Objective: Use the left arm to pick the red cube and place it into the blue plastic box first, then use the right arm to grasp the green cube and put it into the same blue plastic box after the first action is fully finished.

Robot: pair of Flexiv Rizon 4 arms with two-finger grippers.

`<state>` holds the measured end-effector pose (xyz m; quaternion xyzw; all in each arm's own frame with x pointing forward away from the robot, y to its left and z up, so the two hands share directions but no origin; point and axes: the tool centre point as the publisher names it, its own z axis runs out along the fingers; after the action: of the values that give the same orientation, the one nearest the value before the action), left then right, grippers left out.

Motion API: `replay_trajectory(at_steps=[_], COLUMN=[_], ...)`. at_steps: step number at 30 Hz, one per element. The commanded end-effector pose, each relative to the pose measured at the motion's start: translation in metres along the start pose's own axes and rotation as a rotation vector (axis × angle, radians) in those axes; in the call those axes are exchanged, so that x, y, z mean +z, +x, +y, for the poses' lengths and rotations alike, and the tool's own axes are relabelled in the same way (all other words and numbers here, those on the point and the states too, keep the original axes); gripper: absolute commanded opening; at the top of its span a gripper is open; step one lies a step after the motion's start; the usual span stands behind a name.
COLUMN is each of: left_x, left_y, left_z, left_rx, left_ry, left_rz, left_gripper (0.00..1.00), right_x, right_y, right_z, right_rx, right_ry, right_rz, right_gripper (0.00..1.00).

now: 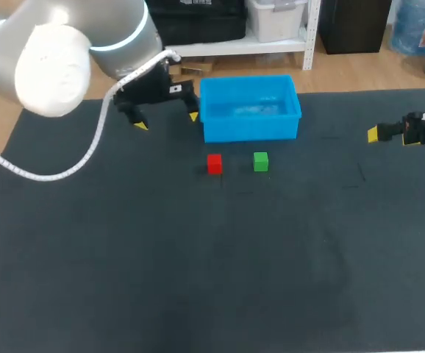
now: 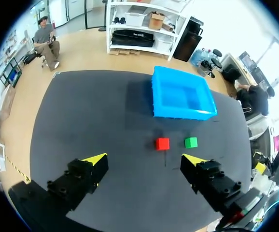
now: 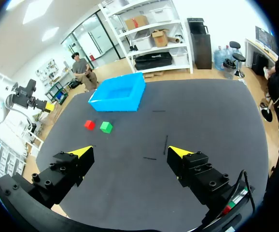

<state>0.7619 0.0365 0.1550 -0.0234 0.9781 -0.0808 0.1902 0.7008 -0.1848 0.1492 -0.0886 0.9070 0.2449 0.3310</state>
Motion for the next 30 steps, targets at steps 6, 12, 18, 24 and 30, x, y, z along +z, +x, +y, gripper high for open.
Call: replay_trajectory(at_steps=[6, 12, 18, 24, 30], left_x=[0.012, 0.021, 0.028, 0.028, 0.031], left_y=[-0.007, -0.006, -0.008, -0.012, -0.015], left_z=[-0.014, -0.017, -0.022, -0.028, -0.032], left_rx=[0.005, 0.004, 0.001, -0.01, -0.013], left_ry=[-0.078, -0.103, -0.111, -0.1, -0.094], left_rz=[0.02, 0.037, 0.05, 0.07, 0.084], left_gripper=[1.0, 1.0, 1.0, 1.0, 1.0], right_x=[0.0, 0.0, 0.0, 0.0, 0.0], right_y=[0.0, 0.0, 0.0, 0.0, 0.0], right_z=[0.0, 0.0, 0.0, 0.0, 0.0], right_rx=[-0.001, -0.001, -0.001, -0.001, -0.001], right_ry=[0.0, 0.0, 0.0, 0.0, 0.0], right_rz=[0.0, 0.0, 0.0, 0.0, 0.0], right_gripper=[1.0, 1.0, 1.0, 1.0, 1.0])
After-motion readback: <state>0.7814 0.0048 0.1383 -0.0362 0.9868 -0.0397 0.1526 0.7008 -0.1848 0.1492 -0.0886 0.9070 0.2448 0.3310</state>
